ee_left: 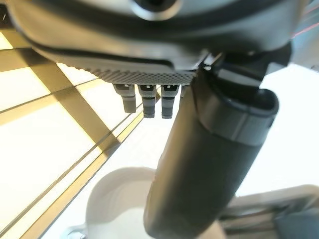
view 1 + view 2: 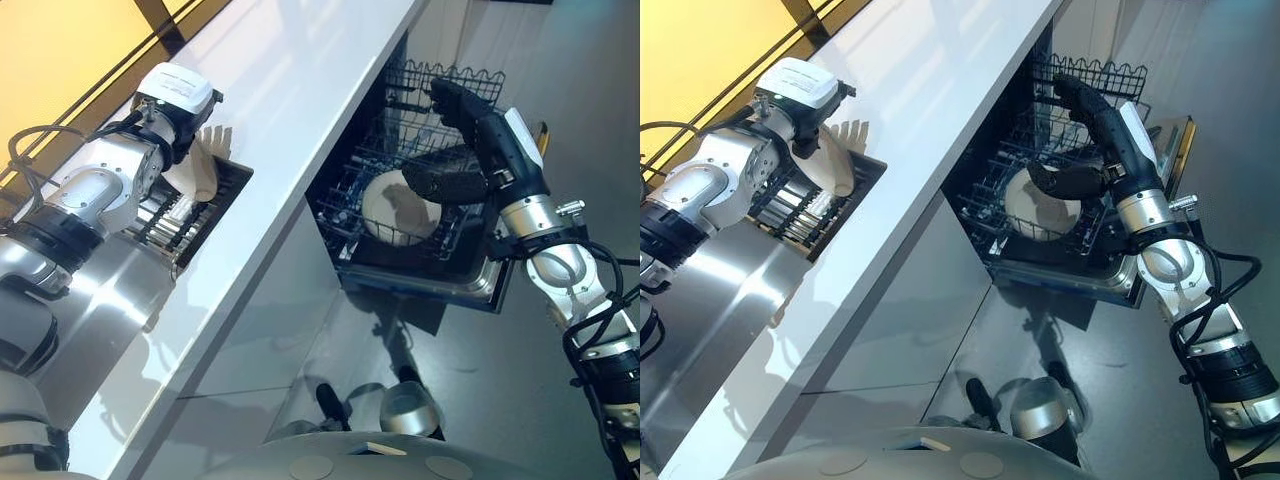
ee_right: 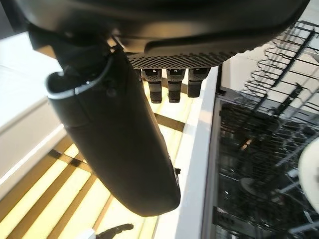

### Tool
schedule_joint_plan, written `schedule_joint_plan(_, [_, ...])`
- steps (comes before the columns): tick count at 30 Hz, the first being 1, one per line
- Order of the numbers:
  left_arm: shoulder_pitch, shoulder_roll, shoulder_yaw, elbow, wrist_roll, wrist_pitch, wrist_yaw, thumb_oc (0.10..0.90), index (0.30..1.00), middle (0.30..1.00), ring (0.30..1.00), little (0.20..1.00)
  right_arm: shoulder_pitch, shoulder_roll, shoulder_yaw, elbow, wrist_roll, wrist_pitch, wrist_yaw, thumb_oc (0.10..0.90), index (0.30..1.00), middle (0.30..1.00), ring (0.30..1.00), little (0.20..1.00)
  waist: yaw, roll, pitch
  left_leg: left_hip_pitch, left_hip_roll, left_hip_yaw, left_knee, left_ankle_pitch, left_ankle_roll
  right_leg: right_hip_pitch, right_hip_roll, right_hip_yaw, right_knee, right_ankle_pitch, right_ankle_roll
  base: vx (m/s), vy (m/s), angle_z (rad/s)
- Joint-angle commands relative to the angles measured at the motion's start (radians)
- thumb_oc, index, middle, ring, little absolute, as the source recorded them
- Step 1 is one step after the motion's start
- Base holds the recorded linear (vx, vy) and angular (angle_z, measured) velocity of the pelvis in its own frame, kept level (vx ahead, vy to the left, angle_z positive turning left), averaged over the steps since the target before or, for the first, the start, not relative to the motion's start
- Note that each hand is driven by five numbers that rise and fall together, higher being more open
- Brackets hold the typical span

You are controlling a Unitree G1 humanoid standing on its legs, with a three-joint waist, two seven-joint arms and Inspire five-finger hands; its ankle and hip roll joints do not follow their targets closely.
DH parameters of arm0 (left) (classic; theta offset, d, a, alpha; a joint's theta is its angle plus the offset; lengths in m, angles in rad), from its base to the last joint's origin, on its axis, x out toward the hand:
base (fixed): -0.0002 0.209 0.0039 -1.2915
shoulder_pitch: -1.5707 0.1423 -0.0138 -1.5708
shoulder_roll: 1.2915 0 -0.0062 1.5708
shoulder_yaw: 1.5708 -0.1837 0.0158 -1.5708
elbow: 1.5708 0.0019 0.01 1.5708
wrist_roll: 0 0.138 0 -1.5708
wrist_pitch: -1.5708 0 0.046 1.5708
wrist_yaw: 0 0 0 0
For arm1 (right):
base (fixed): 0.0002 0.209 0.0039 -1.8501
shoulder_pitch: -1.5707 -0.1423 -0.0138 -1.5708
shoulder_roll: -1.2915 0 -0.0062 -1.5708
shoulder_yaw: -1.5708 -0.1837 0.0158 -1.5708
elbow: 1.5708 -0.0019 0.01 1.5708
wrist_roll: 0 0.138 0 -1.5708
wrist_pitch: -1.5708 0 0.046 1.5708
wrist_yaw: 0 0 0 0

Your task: Pick up plates and place into dishwasher.

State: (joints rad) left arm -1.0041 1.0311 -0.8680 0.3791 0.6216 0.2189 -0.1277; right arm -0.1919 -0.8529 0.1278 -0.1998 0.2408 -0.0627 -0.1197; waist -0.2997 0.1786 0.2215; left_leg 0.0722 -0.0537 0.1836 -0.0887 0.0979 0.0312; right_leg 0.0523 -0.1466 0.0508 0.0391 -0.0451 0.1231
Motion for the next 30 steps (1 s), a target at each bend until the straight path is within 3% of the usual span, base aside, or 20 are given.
schedule_joint_plan(1, [-0.13, 0.045, 0.076, 0.104, 0.059, 0.066, 0.02, 0.8, 0.9, 0.9, 0.9, 0.9, -0.091, -0.05, -0.077, -0.084, -0.031, -0.065, -0.001, 0.8, 0.9, 0.9, 0.9, 0.9, 0.033, -0.029, -0.062, 0.002, -0.074, 0.01, 0.075, -0.137, -0.007, -0.139, 0.001, -0.025, 0.045, 0.093, 0.045, 0.01, 0.081, -0.01])
schedule_joint_plan(20, [-0.096, -0.043, 0.112, 0.105, -0.049, 0.051, -0.004, 0.8, 0.9, 0.9, 0.9, 0.9, -0.198, -0.023, -0.024, -0.079, -0.082, 0.017, -0.025, 0.8, 0.9, 0.9, 0.9, 0.9, 0.06, -0.034, -0.031, -0.018, -0.07, -0.006, 0.09, -0.132, -0.011, -0.148, -0.014, -0.037, 0.069, 0.089, 0.034, 0.0, 0.031, 0.02])
schedule_joint_plan(22, [-0.098, -0.047, 0.107, 0.104, -0.039, 0.058, -0.019, 0.641, 0.764, 0.764, 0.764, 0.741, -0.204, -0.022, -0.02, -0.078, -0.083, 0.019, -0.029, 0.8, 0.9, 0.9, 0.9, 0.9, 0.06, -0.037, -0.026, -0.019, -0.068, -0.007, 0.089, -0.131, -0.012, -0.15, -0.015, -0.037, 0.072, 0.09, 0.033, 0.0, 0.0, 0.0])
schedule_joint_plan(23, [-0.097, -0.049, 0.108, 0.105, -0.037, 0.061, -0.02, 0.407, 0.564, 0.564, 0.564, 0.507, -0.208, -0.022, -0.019, -0.079, -0.083, 0.022, -0.03, 0.8, 0.9, 0.9, 0.9, 0.9, 0.061, -0.038, -0.024, -0.019, -0.068, -0.007, 0.089, -0.131, -0.012, -0.151, -0.014, -0.037, 0.074, 0.09, 0.032, 0.0, 0.0, 0.0])
schedule_joint_plan(24, [-0.097, -0.05, 0.109, 0.105, -0.031, 0.066, -0.023, 0.298, 0.469, 0.469, 0.469, 0.398, -0.213, -0.022, -0.016, -0.08, -0.085, 0.027, -0.031, 0.8, 0.9, 0.9, 0.9, 0.9, 0.062, -0.039, -0.022, -0.019, -0.067, -0.007, 0.089, -0.131, -0.012, -0.151, -0.014, -0.039, 0.074, 0.09, 0.032, 0.0, 0.0, 0.0])
schedule_joint_plan(25, [-0.098, -0.052, 0.109, 0.109, -0.021, 0.067, -0.018, 0.1, 0.3, 0.3, 0.3, 0.2, -0.218, -0.021, -0.012, -0.079, -0.087, 0.031, -0.033, 0.8, 0.9, 0.9, 0.9, 0.9, 0.063, -0.04, -0.02, -0.019, -0.067, -0.008, 0.089, -0.131, -0.012, -0.152, -0.015, -0.039, 0.074, 0.091, 0.032, -0.03, 0.025, 0.0])
schedule_joint_plan(30, [-0.12, -0.037, 0.1, 0.11, -0.004, 0.083, 0.015, 0.1, 0.3, 0.3, 0.3, 0.2, -0.226, -0.019, -0.006, -0.07, -0.079, 0.021, -0.038, 0.8, 0.9, 0.9, 0.9, 0.9, 0.07, -0.047, -0.017, -0.021, -0.066, -0.009, 0.088, -0.131, -0.014, -0.149, -0.018, -0.047, 0.07, 0.091, 0.032, -0.04, 0.008, 0.0])
